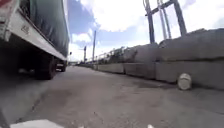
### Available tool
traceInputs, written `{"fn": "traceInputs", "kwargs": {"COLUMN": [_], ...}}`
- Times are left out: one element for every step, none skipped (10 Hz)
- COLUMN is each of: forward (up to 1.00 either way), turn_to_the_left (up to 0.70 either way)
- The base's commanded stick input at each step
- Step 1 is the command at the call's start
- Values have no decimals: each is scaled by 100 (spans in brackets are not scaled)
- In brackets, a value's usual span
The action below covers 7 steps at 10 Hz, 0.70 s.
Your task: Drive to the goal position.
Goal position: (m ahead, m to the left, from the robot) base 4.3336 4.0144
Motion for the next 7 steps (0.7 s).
{"fn": "traceInputs", "kwargs": {"forward": [70,70,70,70,70,70,70], "turn_to_the_left": [0,0,0,1,27,27,27]}}
